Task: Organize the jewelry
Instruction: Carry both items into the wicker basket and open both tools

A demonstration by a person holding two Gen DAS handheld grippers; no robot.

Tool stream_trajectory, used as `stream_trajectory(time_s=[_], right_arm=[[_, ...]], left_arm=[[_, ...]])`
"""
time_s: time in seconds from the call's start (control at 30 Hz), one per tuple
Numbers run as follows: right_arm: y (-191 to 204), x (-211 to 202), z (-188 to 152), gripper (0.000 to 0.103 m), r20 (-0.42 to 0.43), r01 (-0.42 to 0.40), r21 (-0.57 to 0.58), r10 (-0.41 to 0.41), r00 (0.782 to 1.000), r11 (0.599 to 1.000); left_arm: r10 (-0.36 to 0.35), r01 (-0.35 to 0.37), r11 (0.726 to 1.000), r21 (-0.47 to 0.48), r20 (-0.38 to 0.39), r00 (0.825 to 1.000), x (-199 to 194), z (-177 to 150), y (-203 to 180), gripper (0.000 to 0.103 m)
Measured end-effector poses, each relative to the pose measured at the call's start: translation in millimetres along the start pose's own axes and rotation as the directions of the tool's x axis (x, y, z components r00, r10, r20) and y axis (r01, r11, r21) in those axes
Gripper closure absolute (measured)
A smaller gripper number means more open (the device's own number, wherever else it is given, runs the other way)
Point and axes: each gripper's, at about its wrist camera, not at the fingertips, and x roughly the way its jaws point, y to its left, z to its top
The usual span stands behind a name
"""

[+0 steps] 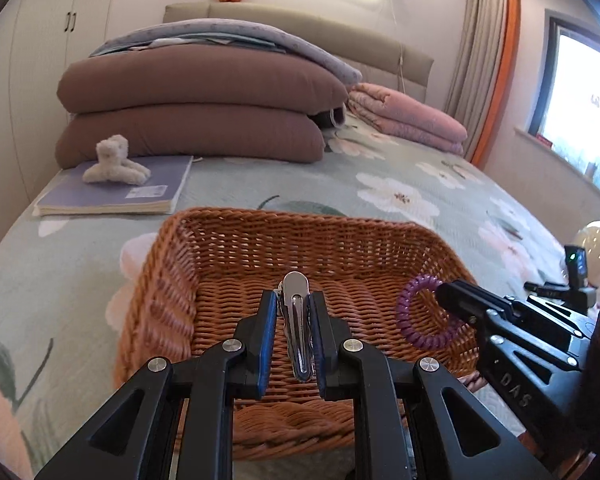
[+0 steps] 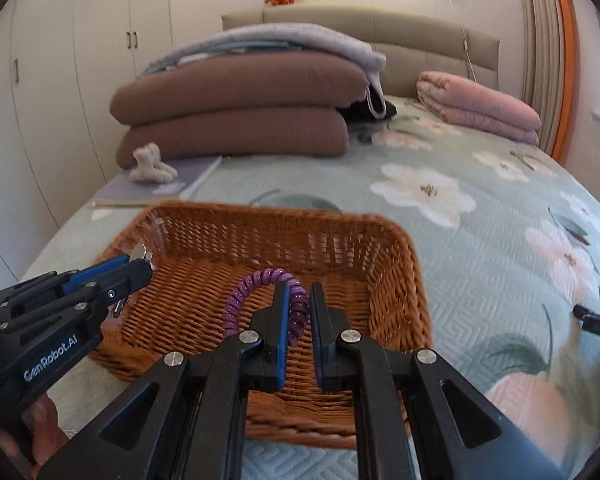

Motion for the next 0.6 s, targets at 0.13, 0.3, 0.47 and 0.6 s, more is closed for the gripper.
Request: stream_trajectory(time_s=[0.13, 0.3, 0.47, 0.6], right_arm=[[0, 9, -9, 0.091, -0.017, -0.004, 0.005, 0.004, 1.0, 1.0], [-7, 17, -13, 0.091, -0.047, -0.02, 0.037, 0.022, 0.999, 0.999], [-19, 14, -15, 0.087, -0.046, -0.049, 0.093, 0.053, 0.998, 0.994], [-25, -8, -17, 0.085, 0.002, -0.058, 0.12, 0.058, 0.998, 0.991]], left_arm=[[-0.004, 0.004, 1.0, 0.005, -0.016, 1.0, 10, -8, -4, 0.086], [0.015, -0.015, 1.0, 0.016, -0.028, 0.999, 14, -14, -5, 0.086], [-0.001, 0.0, 1.0, -0.013, -0.017, 1.0, 9, -13, 2, 0.067], [-0.044, 0.044, 0.999, -0.025, 0.013, 0.999, -10, -11, 6, 0.057]])
